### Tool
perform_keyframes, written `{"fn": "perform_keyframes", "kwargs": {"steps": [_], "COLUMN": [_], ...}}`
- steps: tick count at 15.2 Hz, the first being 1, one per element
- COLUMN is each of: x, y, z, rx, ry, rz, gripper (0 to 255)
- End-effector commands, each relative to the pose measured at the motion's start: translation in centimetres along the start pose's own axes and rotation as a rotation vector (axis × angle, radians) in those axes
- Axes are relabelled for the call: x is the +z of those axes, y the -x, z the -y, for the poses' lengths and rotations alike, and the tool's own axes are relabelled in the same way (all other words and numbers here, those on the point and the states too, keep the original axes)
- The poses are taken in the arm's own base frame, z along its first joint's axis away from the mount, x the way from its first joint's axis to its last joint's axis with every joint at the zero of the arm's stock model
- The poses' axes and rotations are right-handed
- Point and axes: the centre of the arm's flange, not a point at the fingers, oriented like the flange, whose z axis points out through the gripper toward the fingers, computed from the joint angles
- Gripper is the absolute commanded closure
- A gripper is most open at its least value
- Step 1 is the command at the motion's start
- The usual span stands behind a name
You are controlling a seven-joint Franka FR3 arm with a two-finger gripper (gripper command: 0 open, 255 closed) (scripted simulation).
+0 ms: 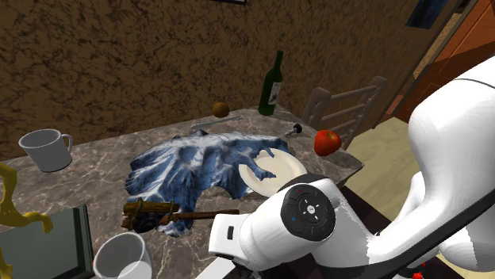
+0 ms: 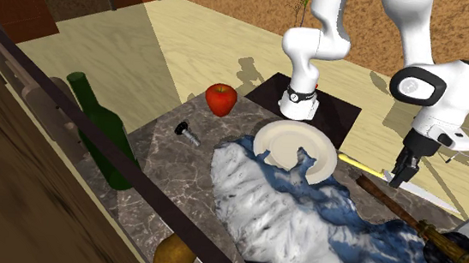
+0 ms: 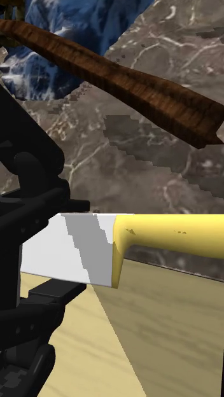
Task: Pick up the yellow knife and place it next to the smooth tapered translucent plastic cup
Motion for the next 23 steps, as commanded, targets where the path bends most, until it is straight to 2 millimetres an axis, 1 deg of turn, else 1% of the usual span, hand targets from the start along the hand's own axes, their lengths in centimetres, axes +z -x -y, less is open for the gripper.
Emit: {"fn": "perform_keyframes", "kwargs": {"steps": [1, 6, 23], "x": [0.0, 0.0, -8.6], "y": [0.0, 0.0, -0.3], "z": [0.0, 0.0, -2.4], "rx": [0.0, 0.0, 0.0], "ry": [0.0, 0.0, 0.0], "rz": [0.0, 0.0, 0.0], "gripper": [255, 255, 255]}}
